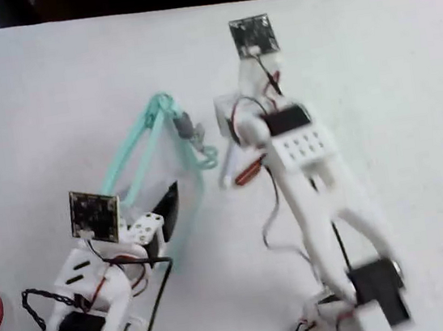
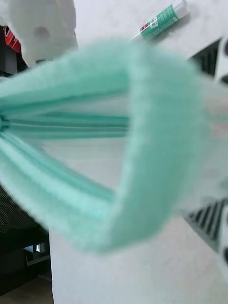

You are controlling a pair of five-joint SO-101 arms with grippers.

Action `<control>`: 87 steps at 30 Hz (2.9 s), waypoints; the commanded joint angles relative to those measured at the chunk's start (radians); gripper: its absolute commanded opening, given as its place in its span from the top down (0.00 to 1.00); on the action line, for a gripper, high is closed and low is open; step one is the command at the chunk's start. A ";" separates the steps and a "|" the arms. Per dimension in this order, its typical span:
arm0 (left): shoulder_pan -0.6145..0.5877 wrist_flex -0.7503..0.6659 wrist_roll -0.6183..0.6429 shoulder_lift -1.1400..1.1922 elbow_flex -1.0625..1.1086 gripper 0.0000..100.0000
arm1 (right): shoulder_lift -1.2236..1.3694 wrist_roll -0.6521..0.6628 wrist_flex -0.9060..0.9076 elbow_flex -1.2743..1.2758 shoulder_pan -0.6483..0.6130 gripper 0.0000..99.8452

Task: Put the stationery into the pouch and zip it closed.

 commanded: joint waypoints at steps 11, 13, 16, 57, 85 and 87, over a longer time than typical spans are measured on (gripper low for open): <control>0.012 -0.023 -0.009 0.004 -0.006 0.80 | 0.766 -0.101 0.101 -0.675 0.071 0.74; 0.012 -0.023 -0.009 0.004 -0.006 0.80 | 0.849 -0.092 0.134 -0.772 0.073 0.79; 0.012 -0.023 -0.009 0.004 -0.006 0.80 | 0.947 -0.044 0.231 -0.928 0.073 0.88; 0.012 -0.020 -0.009 0.004 0.000 0.80 | 0.314 0.127 0.874 -1.114 0.007 0.98; 0.140 -0.002 -0.008 0.004 0.000 0.79 | -0.800 0.425 0.051 -0.311 -0.384 0.98; 0.140 -0.002 -0.008 0.004 0.000 0.79 | -0.785 0.423 0.019 -0.311 -0.426 0.98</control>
